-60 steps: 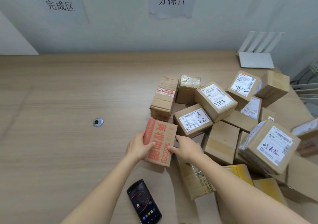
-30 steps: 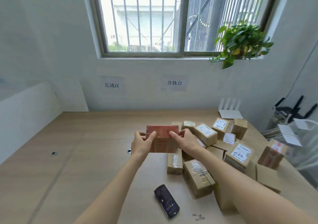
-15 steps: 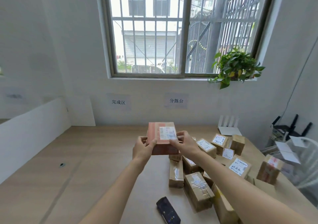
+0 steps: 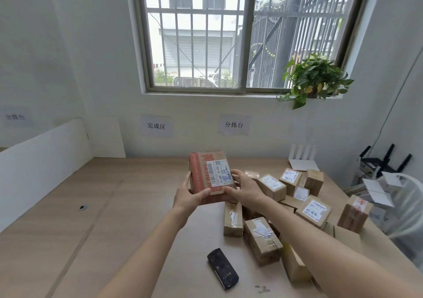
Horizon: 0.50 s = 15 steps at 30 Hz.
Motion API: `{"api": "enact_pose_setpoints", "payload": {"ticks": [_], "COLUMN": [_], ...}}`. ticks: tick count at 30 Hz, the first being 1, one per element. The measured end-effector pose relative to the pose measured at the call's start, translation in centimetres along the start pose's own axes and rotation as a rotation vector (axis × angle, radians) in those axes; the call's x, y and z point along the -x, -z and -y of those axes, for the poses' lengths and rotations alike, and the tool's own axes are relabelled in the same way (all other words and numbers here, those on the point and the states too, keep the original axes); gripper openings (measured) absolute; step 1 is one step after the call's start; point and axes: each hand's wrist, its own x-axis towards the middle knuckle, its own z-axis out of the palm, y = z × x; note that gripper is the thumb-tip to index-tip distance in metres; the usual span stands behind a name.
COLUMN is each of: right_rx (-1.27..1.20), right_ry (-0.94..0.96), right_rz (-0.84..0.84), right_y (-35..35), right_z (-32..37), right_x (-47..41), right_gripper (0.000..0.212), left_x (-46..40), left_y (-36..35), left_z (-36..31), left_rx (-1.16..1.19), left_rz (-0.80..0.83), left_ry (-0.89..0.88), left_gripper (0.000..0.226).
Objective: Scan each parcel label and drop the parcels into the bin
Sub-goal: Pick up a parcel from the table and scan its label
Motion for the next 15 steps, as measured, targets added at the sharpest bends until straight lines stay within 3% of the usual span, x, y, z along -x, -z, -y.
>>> {"api": "enact_pose_setpoints", "payload": {"ticks": [15], "right_rx": [0.112], "right_ry": [-0.234], "right_rz": [0.206], "right_y": [-9.8], "right_z": [-13.6], "right_x": [-5.9], "right_gripper": [0.050], "left_x": [-6.2], "left_y": [0.5], "left_z": [14.1], "left_rx": [-0.159], "left_rz": [-0.080], "left_ry": [0.237], "left_gripper": [0.082]}}
